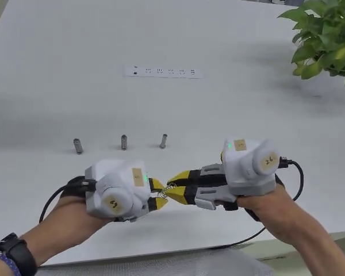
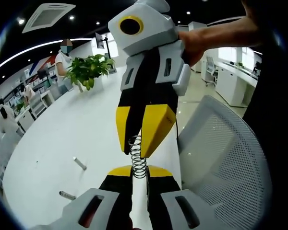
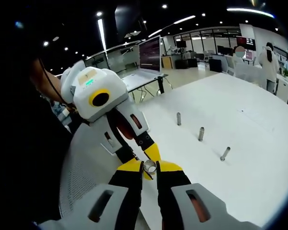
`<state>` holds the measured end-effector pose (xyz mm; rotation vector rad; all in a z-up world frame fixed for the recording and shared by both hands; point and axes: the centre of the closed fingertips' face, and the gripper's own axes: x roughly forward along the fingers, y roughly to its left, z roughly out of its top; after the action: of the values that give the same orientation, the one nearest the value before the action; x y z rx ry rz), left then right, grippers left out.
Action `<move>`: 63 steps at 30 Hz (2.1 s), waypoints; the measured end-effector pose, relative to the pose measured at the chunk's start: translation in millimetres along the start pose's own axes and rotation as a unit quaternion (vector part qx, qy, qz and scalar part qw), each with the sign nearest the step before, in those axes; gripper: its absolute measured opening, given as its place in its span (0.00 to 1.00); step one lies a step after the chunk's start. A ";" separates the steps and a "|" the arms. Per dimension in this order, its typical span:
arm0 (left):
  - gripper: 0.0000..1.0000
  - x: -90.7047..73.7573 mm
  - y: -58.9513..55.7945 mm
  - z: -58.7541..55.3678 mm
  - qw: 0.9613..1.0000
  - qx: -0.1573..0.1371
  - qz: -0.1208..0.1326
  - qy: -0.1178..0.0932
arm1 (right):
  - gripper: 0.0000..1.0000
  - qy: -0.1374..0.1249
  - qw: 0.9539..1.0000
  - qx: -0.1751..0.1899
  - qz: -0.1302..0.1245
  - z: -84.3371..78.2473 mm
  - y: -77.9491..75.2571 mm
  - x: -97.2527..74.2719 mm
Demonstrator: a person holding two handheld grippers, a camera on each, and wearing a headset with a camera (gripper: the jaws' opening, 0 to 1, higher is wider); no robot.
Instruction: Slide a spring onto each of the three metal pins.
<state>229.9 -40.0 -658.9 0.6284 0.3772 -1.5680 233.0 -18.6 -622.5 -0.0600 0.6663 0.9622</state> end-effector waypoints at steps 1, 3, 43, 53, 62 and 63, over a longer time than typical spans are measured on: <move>0.02 0.8 0.2 0.1 1.000 -0.001 0.000 -0.001 | 0.09 0.005 1.000 -0.004 -0.001 -0.5 -0.6 -0.2; 0.02 2.1 0.4 0.6 1.000 -0.003 0.000 -0.003 | 0.09 0.012 1.000 -0.010 -0.003 -1.2 -1.1 -0.5; 0.02 7.3 -15.1 5.8 0.999 0.006 -0.033 -0.011 | 0.16 0.183 0.962 -0.198 0.041 -25.7 6.1 -6.0; 0.02 6.6 -16.2 3.6 0.999 0.009 -0.037 -0.006 | 0.09 0.194 0.954 -0.223 0.057 -31.2 8.0 -0.7; 0.03 7.8 -18.1 3.1 0.999 0.005 -0.043 -0.006 | 0.09 0.190 0.956 -0.215 0.056 -31.9 9.6 -0.6; 0.03 8.2 -18.3 3.0 0.999 0.005 -0.043 -0.006 | 0.09 0.190 0.956 -0.214 0.056 -32.3 9.6 -0.6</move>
<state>211.3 -46.4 -663.8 0.6175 0.3921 -1.6565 209.2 -24.1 -645.8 -0.6092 0.8087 1.2068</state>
